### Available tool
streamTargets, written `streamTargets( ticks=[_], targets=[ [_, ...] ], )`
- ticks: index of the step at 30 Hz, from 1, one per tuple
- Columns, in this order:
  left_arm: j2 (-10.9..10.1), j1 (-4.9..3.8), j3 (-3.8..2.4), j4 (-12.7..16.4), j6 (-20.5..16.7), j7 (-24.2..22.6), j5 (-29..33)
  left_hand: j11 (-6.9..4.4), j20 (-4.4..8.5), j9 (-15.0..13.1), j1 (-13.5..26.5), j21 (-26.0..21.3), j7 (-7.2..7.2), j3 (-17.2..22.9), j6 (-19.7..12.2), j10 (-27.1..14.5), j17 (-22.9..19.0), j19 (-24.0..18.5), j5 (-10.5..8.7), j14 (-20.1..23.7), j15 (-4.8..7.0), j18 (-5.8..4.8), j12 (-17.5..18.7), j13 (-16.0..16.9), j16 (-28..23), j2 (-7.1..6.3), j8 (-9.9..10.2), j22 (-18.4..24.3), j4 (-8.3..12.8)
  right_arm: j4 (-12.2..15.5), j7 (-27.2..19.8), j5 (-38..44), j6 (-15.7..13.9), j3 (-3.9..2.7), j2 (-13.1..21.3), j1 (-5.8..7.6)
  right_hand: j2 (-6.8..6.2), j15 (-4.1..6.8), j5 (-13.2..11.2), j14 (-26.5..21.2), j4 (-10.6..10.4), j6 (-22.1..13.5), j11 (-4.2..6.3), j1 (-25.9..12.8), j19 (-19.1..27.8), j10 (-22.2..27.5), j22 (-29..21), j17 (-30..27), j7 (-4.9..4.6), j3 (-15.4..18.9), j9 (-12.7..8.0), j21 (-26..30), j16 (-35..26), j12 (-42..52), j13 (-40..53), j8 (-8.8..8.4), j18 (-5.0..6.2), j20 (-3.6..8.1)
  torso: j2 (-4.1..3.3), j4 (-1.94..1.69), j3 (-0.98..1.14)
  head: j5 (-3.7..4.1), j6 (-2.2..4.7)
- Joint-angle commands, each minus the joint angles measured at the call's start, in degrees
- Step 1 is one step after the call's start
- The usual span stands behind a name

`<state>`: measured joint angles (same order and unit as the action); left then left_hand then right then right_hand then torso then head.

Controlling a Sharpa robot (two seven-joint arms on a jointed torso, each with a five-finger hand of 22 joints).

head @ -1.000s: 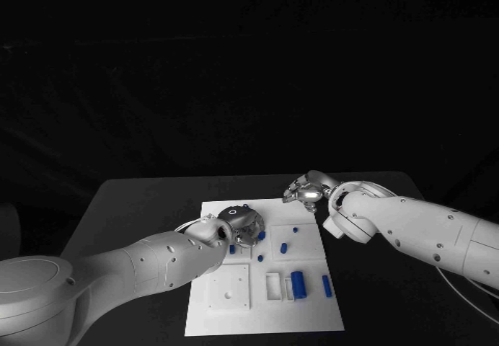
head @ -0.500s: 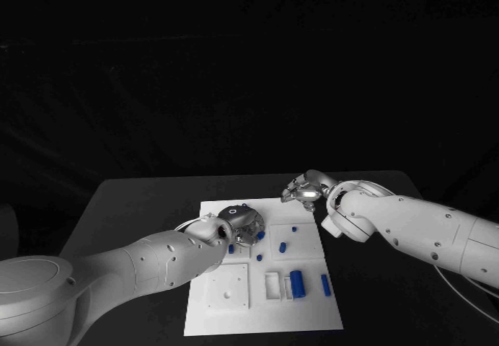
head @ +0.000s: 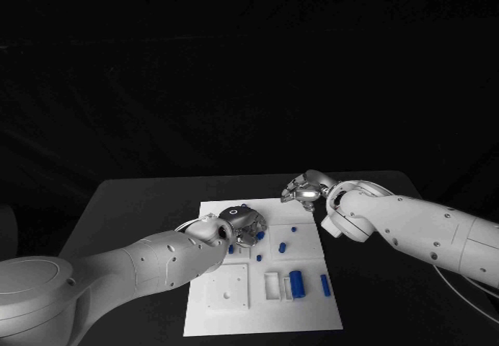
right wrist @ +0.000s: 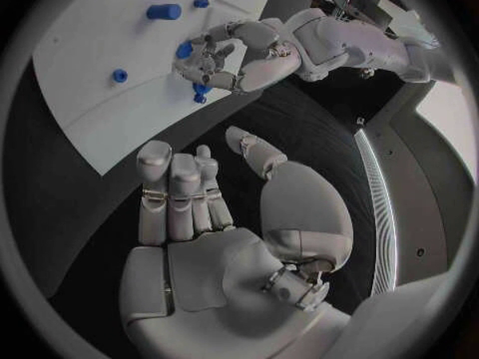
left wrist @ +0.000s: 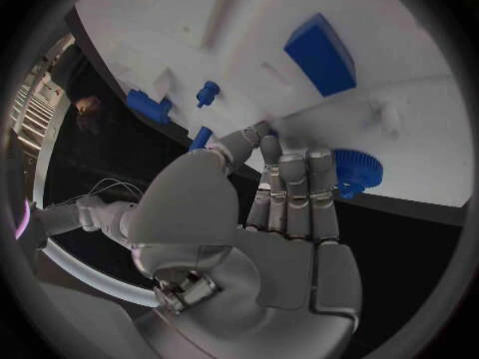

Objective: Assemble the parts on the task board

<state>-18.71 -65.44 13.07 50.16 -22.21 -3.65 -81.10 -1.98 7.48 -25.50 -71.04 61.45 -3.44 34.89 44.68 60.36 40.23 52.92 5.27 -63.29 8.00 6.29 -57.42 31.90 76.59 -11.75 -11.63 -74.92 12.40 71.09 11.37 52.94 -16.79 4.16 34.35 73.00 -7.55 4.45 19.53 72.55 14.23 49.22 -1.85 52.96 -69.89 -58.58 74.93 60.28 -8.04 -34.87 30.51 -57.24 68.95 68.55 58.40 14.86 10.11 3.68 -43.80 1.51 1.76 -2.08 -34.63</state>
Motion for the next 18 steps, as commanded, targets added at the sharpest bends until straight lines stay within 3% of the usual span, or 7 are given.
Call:
streamTargets(
  ticks=[1, 10, 18],
  targets=[
    [0.0, 0.44, 0.31, -0.2, 3.3, 0.3, -0.7, -0.51, 3.88, 0.0, -0.1, 0.2, 0.13, 0.2, -0.5, 0.0, -0.1, -0.2, -0.25, 0.1, 0.43, -1.05, 0.1, 0.1, 0.1, -0.53, 0.2, -0.9, 0.3, 0.1, -0.4, 0.4, 0.7, -0.01, 0.0, -0.02, -0.05, -0.01, 0.2, 0.5, -0.4, 0.0, -0.02, -0.1, -0.1, -0.2, 1.0, 0.1, -0.34, 0.0, 0.1, -0.3, -0.1, 0.2, -0.1, -0.20, 4.89, 0.41, 0.00, -0.01, 0.02, -0.01, 0.00],
    [0.0, 0.44, 0.32, -0.3, 4.8, 0.7, -1.3, -0.62, 4.04, -0.5, -0.1, 0.3, 0.23, 0.4, 0.9, -0.1, -0.1, -0.4, -0.39, 0.2, 0.56, -1.27, 0.1, 0.3, 0.3, 0.48, -1.0, -1.0, 0.4, 0.0, -0.4, 0.4, 0.8, -0.01, -0.1, -0.02, -0.01, -0.01, 0.2, 0.5, -0.5, 0.0, -0.02, -0.2, -0.1, -0.2, 1.0, 0.1, -0.34, 0.0, 0.1, -0.3, -0.1, 0.2, -0.1, -0.20, 4.89, 0.41, 0.00, 0.02, 0.04, 0.00, -0.02],
    [-0.1, 0.42, 0.32, -0.9, 5.3, 2.8, -2.2, 1.33, 4.38, -1.5, 0.8, 0.5, -2.31, 0.2, 5.8, -0.6, -0.2, -0.5, -0.39, 0.3, -1.15, -1.53, -0.2, 0.7, 0.7, 1.99, -3.8, -1.0, 0.3, 0.1, -0.4, 0.4, 0.8, -0.01, 0.0, -0.01, -0.01, -0.01, 0.2, 0.5, -0.5, 0.0, -0.02, -0.2, -0.1, -0.1, 1.0, 0.1, -0.34, 0.0, 0.1, -0.3, -0.1, 0.2, -0.1, -0.20, 4.89, 0.40, 0.00, -0.01, 0.03, 0.07, -0.09]
  ],
)
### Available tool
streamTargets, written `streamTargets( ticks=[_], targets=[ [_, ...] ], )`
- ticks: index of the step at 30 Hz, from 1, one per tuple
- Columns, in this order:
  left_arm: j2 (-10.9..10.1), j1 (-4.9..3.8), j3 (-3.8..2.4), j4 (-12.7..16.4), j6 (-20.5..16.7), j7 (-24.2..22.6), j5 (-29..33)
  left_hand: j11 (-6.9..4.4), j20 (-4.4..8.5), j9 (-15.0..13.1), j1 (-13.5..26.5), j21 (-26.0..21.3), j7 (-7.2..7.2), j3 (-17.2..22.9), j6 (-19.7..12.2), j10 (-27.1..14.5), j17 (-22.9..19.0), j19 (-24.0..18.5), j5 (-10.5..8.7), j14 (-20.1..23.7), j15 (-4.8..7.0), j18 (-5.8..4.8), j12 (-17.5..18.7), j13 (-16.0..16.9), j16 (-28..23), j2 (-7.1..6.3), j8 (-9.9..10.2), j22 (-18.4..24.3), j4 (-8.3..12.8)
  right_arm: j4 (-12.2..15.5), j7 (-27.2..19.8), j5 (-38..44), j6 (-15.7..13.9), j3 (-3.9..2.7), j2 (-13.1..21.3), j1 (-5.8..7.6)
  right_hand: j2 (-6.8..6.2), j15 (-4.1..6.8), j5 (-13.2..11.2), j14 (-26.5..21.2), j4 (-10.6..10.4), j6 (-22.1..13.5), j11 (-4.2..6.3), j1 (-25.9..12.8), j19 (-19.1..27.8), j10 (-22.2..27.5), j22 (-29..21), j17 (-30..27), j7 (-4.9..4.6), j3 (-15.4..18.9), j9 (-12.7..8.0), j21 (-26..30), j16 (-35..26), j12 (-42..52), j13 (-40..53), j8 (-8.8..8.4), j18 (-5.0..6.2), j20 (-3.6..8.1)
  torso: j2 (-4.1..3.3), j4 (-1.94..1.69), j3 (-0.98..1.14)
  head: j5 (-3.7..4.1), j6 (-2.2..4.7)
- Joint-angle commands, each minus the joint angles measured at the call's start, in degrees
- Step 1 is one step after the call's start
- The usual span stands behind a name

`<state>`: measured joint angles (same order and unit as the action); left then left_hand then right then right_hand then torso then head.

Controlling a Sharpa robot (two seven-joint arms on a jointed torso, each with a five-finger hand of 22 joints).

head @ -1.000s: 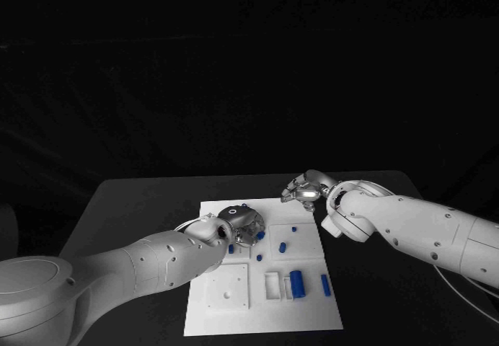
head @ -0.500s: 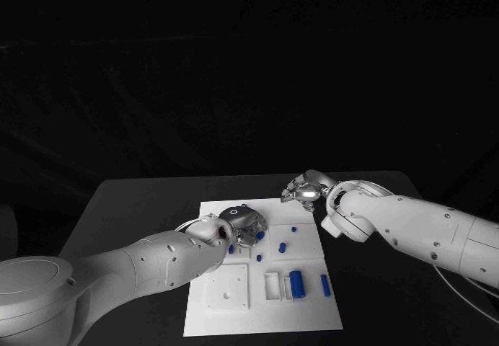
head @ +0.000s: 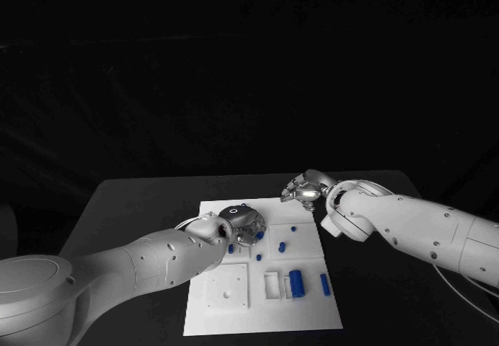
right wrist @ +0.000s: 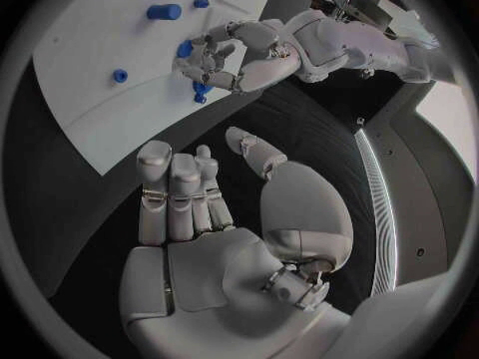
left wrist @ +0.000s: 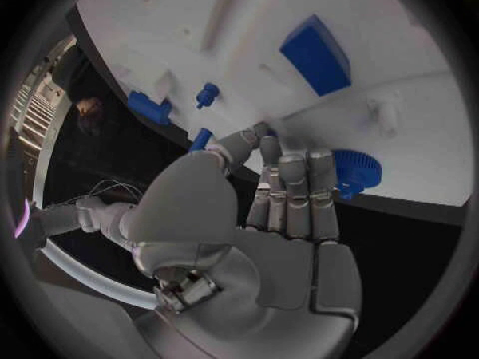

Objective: Assemble the parts on the task board

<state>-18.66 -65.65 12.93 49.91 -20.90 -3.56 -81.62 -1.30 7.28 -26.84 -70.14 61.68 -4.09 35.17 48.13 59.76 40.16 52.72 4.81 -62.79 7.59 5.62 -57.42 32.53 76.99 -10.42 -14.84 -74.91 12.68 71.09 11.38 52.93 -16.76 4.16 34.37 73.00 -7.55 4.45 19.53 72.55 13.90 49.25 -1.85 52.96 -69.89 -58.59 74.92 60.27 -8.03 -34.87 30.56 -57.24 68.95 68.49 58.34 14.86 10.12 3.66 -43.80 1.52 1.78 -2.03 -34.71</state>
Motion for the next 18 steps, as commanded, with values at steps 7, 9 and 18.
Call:
streamTargets(
  ticks=[7, 9, 18],
  targets=[
    [-0.1, 0.61, 0.45, -1.0, 3.8, 2.9, -2.2, 1.08, 4.53, -1.0, 0.3, 0.8, -2.09, -0.3, 6.3, -0.1, -0.1, 0.4, -0.19, -0.9, -1.16, -0.71, -0.7, 0.5, 0.8, 1.04, -2.5, -1.0, -0.2, 0.0, -0.4, 0.4, 0.7, -0.01, 0.0, -0.01, -0.02, -0.01, 0.2, 0.5, -0.2, 0.0, -0.02, -0.2, -0.1, -0.1, 1.0, 0.1, -0.35, 0.0, 0.1, -0.3, -0.1, 0.2, 0.0, -0.20, 4.88, 0.43, 0.00, -0.02, -0.02, 0.02, -0.10],
    [0.0, 0.61, 0.45, -1.0, 3.8, 3.0, -2.2, 0.96, 4.64, -1.1, 0.3, 1.0, -1.97, -0.4, 6.6, -0.3, 0.0, 0.7, -0.22, -1.3, -1.03, -0.60, -0.8, 0.5, 1.1, 0.99, -2.6, -1.0, -0.2, 0.1, -0.4, 0.4, 0.7, -0.01, 0.0, -0.01, -0.02, -0.01, 0.2, 0.5, -0.2, 0.0, -0.02, -0.2, -0.1, -0.1, 1.0, 0.1, -0.35, 0.0, 0.1, -0.3, -0.1, 0.2, -0.1, -0.20, 4.88, 0.43, -0.01, -0.02, -0.03, -0.05, -0.08],
    [0.3, 0.58, 0.49, -1.4, 2.9, 3.0, -3.5, 0.85, 4.94, -1.1, 1.5, 1.9, -1.91, -1.8, 6.2, -0.1, 0.5, 2.0, -1.90, -2.6, -0.88, -0.20, -1.8, 1.2, 2.4, -1.27, -2.2, -1.0, -0.6, 0.0, -0.3, 0.4, 0.7, -0.01, 0.0, 0.00, -0.02, -0.01, 0.2, 0.5, -0.3, 0.1, -0.02, -0.3, -0.1, -0.1, 1.0, 0.1, -0.35, 0.0, 0.1, -0.3, -0.1, 0.2, -0.1, -0.20, 4.88, 0.43, 0.00, -0.07, -0.02, -0.10, -0.04]
  ],
)
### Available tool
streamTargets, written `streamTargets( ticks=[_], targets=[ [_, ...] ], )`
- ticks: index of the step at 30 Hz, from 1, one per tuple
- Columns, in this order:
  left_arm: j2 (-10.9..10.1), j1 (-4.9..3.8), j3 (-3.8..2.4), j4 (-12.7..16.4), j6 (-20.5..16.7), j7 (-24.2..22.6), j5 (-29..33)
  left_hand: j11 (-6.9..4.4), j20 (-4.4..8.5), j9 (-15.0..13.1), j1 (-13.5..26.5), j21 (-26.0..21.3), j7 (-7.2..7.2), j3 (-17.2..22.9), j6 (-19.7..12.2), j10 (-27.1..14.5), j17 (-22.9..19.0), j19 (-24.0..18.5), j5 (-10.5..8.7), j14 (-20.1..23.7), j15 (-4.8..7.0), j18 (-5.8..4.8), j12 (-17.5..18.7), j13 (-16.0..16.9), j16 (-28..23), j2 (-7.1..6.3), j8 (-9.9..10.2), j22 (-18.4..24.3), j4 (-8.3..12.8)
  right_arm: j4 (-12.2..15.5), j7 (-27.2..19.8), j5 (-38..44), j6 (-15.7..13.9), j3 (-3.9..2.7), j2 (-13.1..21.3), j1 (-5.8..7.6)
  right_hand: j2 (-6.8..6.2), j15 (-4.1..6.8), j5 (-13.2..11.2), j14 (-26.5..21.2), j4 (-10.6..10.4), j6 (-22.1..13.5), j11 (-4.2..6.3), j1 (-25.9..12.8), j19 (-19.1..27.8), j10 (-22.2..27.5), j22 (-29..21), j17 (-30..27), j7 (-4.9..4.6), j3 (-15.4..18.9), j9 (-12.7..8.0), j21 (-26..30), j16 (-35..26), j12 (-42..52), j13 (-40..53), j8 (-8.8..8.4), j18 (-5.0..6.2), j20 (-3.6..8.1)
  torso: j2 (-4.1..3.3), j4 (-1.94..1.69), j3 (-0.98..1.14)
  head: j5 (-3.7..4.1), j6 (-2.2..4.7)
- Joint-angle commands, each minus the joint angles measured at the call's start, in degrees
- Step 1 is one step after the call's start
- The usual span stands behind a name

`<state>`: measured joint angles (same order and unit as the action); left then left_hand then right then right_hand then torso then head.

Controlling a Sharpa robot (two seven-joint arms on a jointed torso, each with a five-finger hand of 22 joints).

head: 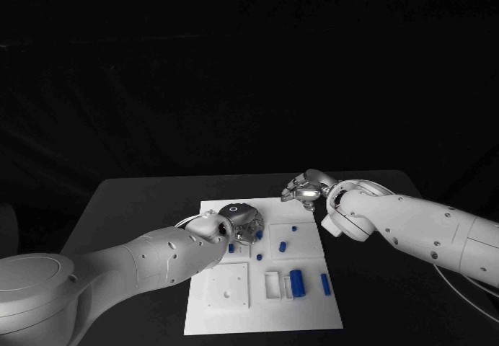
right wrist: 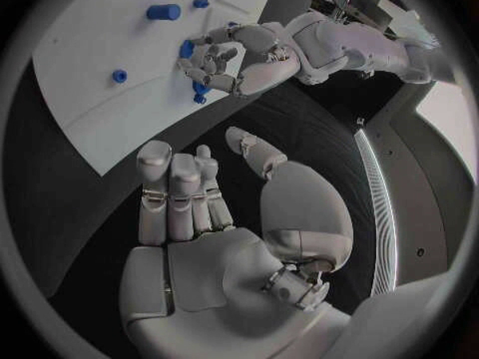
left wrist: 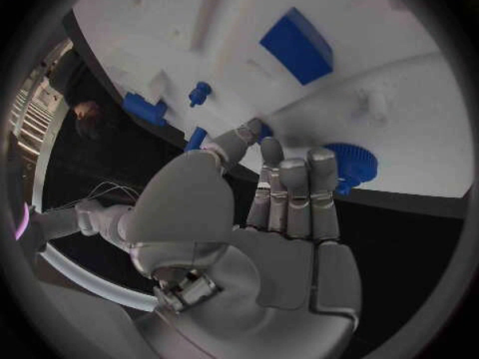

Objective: Assemble the parts on the task board

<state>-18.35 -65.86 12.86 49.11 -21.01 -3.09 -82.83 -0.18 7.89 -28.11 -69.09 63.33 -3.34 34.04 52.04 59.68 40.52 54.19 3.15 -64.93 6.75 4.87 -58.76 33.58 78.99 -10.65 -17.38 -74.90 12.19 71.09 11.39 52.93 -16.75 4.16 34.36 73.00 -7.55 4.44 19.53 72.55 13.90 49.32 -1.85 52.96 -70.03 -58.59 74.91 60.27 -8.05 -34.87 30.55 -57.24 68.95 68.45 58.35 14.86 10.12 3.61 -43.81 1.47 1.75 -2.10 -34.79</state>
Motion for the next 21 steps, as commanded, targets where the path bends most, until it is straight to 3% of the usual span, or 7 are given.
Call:
streamTargets(
  ticks=[1, 8, 15, 21],
  targets=[
    [0.0, 0.79, 0.57, -0.7, 2.8, 2.5, -2.6, -0.29, 4.37, 0.1, 0.6, 0.4, -2.65, -0.7, 2.2, 0.0, 0.2, 0.8, -0.25, -0.7, -0.02, 0.65, -0.6, 0.2, 0.6, -1.27, 0.4, -1.0, -0.3, 0.1, -0.3, 0.4, 0.7, -0.01, 0.0, -0.01, -0.02, 0.00, 0.2, 0.5, -0.3, 0.0, -0.02, -0.3, 0.1, -0.1, 1.0, 0.1, -0.32, 0.0, 0.1, -0.3, -0.1, 0.3, -0.1, -0.20, 4.88, 0.47, 0.02, -0.04, -0.01, -0.01, 0.05],
    [0.3, 0.82, 0.61, -1.1, 0.4, 2.8, -5.4, -0.48, 4.55, -0.1, 0.4, 1.0, -2.47, -0.9, 2.3, 0.7, 0.4, 2.0, -0.22, -2.0, 0.20, 1.23, -1.5, 0.7, 1.4, -2.06, 0.5, -0.9, -1.0, 0.0, -0.4, 0.4, 0.7, -0.01, -0.1, -0.01, -0.02, 0.00, 0.2, 0.5, -0.3, 0.0, -0.01, -0.3, 0.1, -0.1, 1.0, 0.1, -0.32, 0.0, 0.1, -0.3, -0.1, 0.3, -0.1, -0.19, 4.88, 0.47, 0.02, 0.03, -0.01, -0.13, 0.04],
    [0.0, 0.82, 0.61, -1.2, -0.7, 2.7, -5.4, -1.40, 5.11, -0.8, 0.0, 1.9, -1.56, -0.4, 4.5, 3.8, 0.8, 3.8, 0.11, -4.3, 1.11, 1.86, -1.5, 0.3, 2.0, -1.44, -0.3, -0.7, -2.3, 0.0, -0.4, 0.4, 0.7, -0.01, -0.1, -0.01, -0.04, 0.01, 0.2, 0.5, -0.3, 0.0, 0.00, -0.2, 0.1, -0.1, 1.0, 0.1, -0.31, 0.0, 0.1, -0.3, -0.1, 0.3, -0.1, -0.18, 4.88, 0.48, 0.02, 0.06, 0.00, -0.09, 0.10],
    [-0.3, 0.83, 0.60, -0.7, -1.9, 2.1, -4.0, -1.56, 5.27, -0.8, 0.7, 1.9, -1.43, -0.5, 4.6, 4.6, 0.9, 4.2, 0.24, -4.9, 1.27, 1.96, -0.8, -0.2, 1.6, -1.43, -0.1, -0.6, -3.1, 0.0, -0.4, 0.4, 0.6, -0.01, -0.1, -0.01, -0.05, 0.01, 0.2, 0.5, -0.2, 0.0, 0.00, -0.2, 0.1, -0.1, 1.0, 0.1, -0.31, 0.0, 0.1, -0.3, -0.1, 0.3, -0.1, -0.18, 4.88, 0.48, 0.02, 0.04, 0.02, -0.11, 0.18]
  ],
)
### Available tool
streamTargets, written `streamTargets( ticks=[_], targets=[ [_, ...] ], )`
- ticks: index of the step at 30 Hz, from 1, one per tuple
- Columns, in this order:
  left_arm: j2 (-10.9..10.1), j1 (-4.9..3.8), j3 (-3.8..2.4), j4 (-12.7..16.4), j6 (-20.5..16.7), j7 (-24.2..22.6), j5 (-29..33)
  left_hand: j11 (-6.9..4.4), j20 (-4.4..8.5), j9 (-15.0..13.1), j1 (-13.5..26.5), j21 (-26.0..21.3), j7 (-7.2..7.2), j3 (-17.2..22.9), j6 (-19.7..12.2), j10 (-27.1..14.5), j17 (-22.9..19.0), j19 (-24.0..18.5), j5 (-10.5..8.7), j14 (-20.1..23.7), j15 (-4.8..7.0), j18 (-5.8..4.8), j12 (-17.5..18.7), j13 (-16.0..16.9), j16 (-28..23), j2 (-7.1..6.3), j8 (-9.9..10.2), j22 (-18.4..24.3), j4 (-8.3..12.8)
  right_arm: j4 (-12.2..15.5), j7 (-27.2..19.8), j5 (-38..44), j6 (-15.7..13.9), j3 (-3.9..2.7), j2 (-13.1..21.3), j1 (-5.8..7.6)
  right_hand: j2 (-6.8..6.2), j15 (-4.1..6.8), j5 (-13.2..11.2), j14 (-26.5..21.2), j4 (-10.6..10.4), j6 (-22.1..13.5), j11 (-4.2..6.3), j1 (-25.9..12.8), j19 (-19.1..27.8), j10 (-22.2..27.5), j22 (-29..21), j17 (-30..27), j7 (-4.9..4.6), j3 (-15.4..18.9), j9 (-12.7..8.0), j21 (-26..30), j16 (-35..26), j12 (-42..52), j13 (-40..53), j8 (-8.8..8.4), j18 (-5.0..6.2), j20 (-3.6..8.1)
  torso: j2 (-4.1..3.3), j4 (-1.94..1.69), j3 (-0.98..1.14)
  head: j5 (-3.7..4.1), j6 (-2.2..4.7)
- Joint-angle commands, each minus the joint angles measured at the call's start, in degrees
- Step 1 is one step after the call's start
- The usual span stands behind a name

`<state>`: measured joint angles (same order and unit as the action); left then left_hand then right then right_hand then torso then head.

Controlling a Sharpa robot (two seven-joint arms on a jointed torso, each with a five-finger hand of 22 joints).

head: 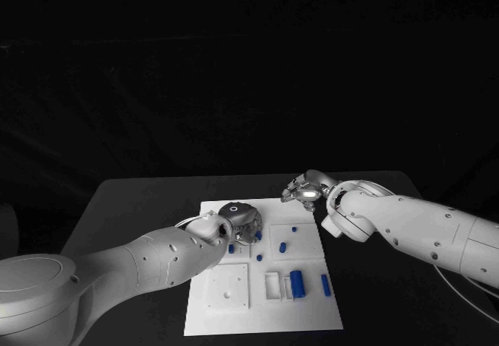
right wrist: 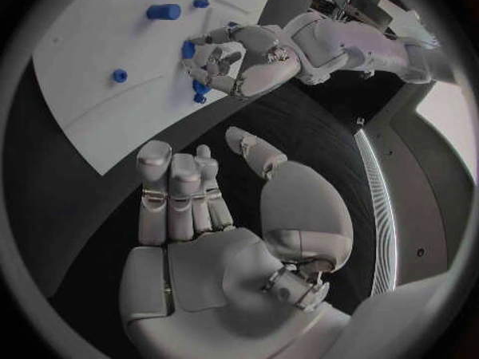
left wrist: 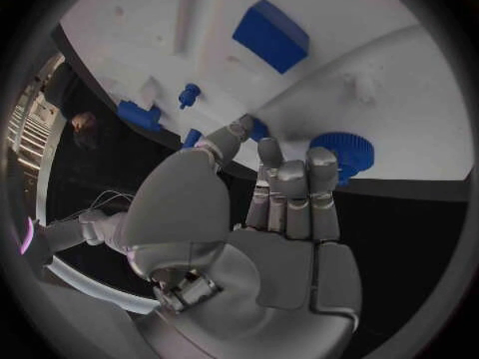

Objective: Assemble the parts on the task board

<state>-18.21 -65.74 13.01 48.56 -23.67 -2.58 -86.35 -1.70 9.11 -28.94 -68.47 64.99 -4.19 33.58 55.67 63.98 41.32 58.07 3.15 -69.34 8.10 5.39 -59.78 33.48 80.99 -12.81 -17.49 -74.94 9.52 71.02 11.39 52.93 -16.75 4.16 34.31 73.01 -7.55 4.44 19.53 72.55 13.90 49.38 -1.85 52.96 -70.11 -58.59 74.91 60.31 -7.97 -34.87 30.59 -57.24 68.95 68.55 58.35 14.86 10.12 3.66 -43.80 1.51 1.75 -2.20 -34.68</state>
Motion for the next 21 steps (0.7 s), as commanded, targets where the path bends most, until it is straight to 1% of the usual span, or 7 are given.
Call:
streamTargets(
  ticks=[1, 4, 10, 13, 18, 21],
  targets=[
    [-0.5, 0.70, 0.44, -0.1, 0.7, 1.5, -0.2, -0.04, 4.07, 0.1, 0.2, 0.2, -0.57, 0.0, 0.9, 0.4, 0.1, 0.4, 0.32, -0.5, -0.07, 1.45, 0.3, -0.1, -0.4, 0.70, 0.1, -0.5, -0.5, 0.0, -0.4, 0.4, 0.7, -0.01, -0.1, -0.01, -0.05, 0.01, 0.2, 0.5, -0.2, 0.0, 0.00, -0.2, 0.1, -0.1, 1.0, 0.1, -0.39, 0.0, 0.1, -0.3, -0.1, 0.2, -0.1, -0.18, 4.88, 0.44, 0.01, 0.00, 0.02, 0.00, 0.07],
    [-0.7, 0.70, 0.42, 0.1, 0.0, 1.1, 0.8, 0.00, 4.13, 0.2, 0.5, 0.2, -0.64, 0.0, 0.5, 0.6, 0.1, 0.6, 0.50, -0.8, -0.10, 1.49, 0.6, -0.2, -0.7, 0.57, 0.5, -0.4, -0.9, 0.0, -0.4, 0.4, 0.6, -0.01, -0.1, -0.01, -0.06, 0.01, 0.2, 0.5, -0.2, 0.0, 0.00, -0.2, 0.1, -0.1, 1.0, 0.1, -0.39, 0.0, 0.1, -0.3, -0.1, 0.2, -0.1, -0.18, 4.88, 0.44, 0.02, 0.00, 0.00, -0.02, 0.12],
    [-1.2, 0.70, 0.38, 1.0, -0.9, 0.5, 2.3, 0.12, 4.14, 0.4, 0.7, 0.1, -0.77, 0.1, 0.0, 0.8, 0.2, 0.7, 0.77, -1.0, -0.21, 1.54, 0.8, -0.3, -0.9, 0.52, 1.0, -0.3, -1.3, 0.0, -0.5, 0.4, 0.6, -0.01, -0.1, -0.01, -0.07, 0.01, 0.2, 0.5, -0.2, 0.0, 0.00, -0.2, 0.1, -0.1, 1.0, 0.1, -0.39, 0.0, 0.1, -0.3, -0.1, 0.2, -0.1, -0.18, 4.88, 0.44, 0.01, 0.01, 0.05, -0.01, 0.32],
    [-1.6, 0.66, 0.35, 1.6, -1.1, 0.4, 3.1, 0.17, 4.14, 0.4, 0.7, 0.1, -0.82, 0.1, -0.2, 0.9, 0.2, 0.8, 0.87, -1.1, -0.25, 1.56, 0.9, -0.3, -1.0, 0.48, 1.1, -0.2, -1.4, 0.0, -0.5, 0.4, 0.6, -0.01, 0.0, -0.01, -0.08, 0.02, 0.2, 0.5, -0.2, 0.0, 0.01, -0.2, 0.1, -0.1, 1.0, 0.1, -0.38, 0.0, 0.1, -0.3, -0.1, 0.2, -0.1, -0.18, 4.88, 0.45, 0.00, -0.03, 0.01, -0.02, 0.38],
    [-2.2, 0.29, 0.26, 2.8, -1.3, 0.2, 4.0, 0.20, 4.12, 0.5, 0.8, 0.1, -0.85, 0.1, -0.3, 0.9, 0.3, 0.8, 0.94, -1.1, -0.28, 1.57, 1.0, -0.3, -1.1, 0.48, 1.2, -0.2, -1.5, 0.0, -0.5, 0.4, 0.5, -0.01, 0.0, -0.01, -0.10, 0.02, 0.2, 0.5, -0.2, 0.0, 0.01, -0.2, 0.1, -0.1, 1.0, 0.1, -0.38, 0.0, 0.1, -0.3, -0.1, 0.2, -0.1, -0.18, 4.88, 0.45, 0.03, -0.03, 0.06, -0.05, 0.53],
    [-2.7, 0.06, 0.14, 3.4, -1.3, 0.6, 4.3, 0.21, 4.12, 0.5, 0.8, 0.1, -0.86, 0.1, -0.3, 0.9, 0.3, 0.9, 0.97, -1.2, -0.29, 1.57, 1.0, -0.3, -1.1, 0.48, 1.3, -0.2, -1.6, 0.0, -0.5, 0.3, 0.6, -0.01, 0.1, -0.01, -0.10, 0.02, 0.2, 0.5, -0.2, 0.0, 0.01, -0.2, 0.1, -0.1, 1.0, 0.1, -0.38, 0.0, 0.1, -0.3, -0.1, 0.2, -0.1, -0.18, 4.88, 0.45, 0.02, -0.04, 0.03, -0.07, 0.55]
  ],
)
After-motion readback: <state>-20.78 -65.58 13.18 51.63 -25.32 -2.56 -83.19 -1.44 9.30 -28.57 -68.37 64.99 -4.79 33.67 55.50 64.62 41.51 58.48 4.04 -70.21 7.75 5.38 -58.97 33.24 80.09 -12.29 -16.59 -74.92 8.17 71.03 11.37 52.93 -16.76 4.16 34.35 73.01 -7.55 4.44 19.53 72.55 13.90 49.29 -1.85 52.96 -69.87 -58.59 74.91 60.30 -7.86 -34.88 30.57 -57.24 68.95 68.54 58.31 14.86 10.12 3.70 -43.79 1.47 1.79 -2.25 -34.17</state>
